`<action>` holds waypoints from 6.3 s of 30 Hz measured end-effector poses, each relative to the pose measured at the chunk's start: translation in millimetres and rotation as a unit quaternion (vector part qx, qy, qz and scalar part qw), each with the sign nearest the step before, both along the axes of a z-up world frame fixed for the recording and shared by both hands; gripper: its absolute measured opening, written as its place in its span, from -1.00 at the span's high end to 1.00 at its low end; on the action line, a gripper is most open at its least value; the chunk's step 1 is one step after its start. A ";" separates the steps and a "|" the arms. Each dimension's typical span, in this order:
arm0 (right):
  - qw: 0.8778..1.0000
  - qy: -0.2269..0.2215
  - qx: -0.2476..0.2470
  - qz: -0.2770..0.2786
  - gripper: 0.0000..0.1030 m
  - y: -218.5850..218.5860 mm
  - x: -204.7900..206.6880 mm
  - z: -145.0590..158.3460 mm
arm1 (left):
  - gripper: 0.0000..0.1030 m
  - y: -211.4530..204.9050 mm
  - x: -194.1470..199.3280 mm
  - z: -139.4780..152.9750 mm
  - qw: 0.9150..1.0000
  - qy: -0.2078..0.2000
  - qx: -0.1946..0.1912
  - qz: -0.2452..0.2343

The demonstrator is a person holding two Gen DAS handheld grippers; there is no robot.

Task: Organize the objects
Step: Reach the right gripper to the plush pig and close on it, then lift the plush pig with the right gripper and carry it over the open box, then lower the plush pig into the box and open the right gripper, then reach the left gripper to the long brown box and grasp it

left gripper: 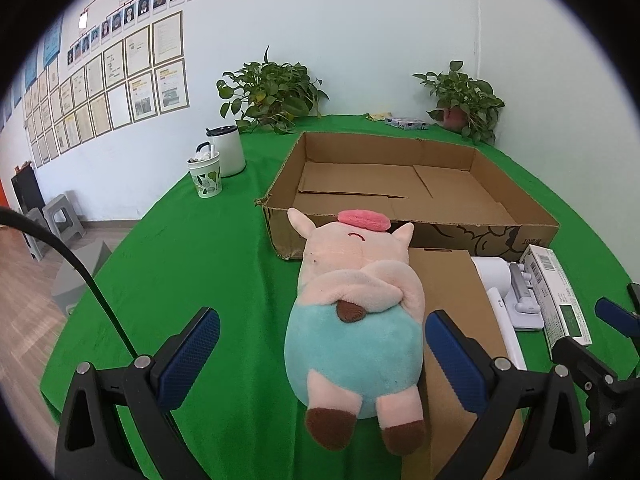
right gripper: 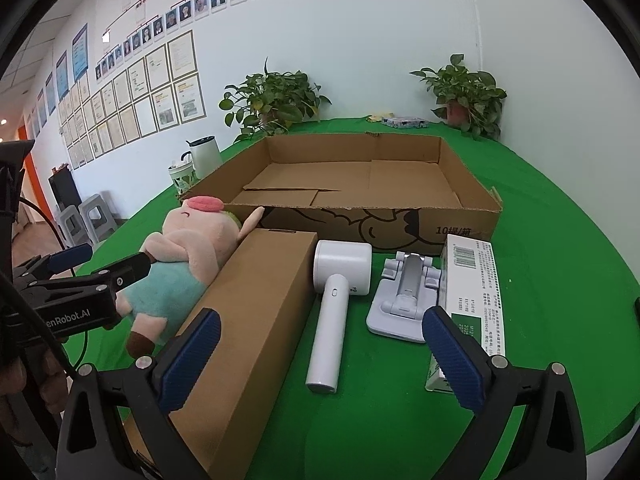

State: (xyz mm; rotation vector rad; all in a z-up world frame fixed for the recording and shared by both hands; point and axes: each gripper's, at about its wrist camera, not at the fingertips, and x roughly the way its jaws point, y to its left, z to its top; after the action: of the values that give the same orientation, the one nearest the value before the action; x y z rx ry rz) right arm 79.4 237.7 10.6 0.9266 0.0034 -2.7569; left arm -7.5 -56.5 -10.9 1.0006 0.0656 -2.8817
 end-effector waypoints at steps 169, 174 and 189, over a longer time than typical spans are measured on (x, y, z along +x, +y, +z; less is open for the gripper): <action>0.950 -0.252 -0.123 0.134 -0.34 -236.1 -443.4 -113.7 | 0.24 -94.2 -174.1 -5.0 0.986 -0.094 0.117 -0.070; 0.964 -0.212 -0.123 0.101 -0.75 -215.9 -423.0 -75.6 | -0.11 -94.8 -150.3 11.0 0.992 -0.071 0.089 -0.050; 0.999 -0.039 -0.033 0.001 -0.98 -70.0 -159.2 -10.9 | -0.59 -27.7 -48.2 55.9 0.997 0.045 0.017 -0.052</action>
State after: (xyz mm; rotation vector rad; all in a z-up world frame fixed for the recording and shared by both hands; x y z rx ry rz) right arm -79.7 167.6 -0.3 1.0162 -0.0991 -2.7000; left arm -55.7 -84.2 45.1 0.9067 0.0698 -3.0295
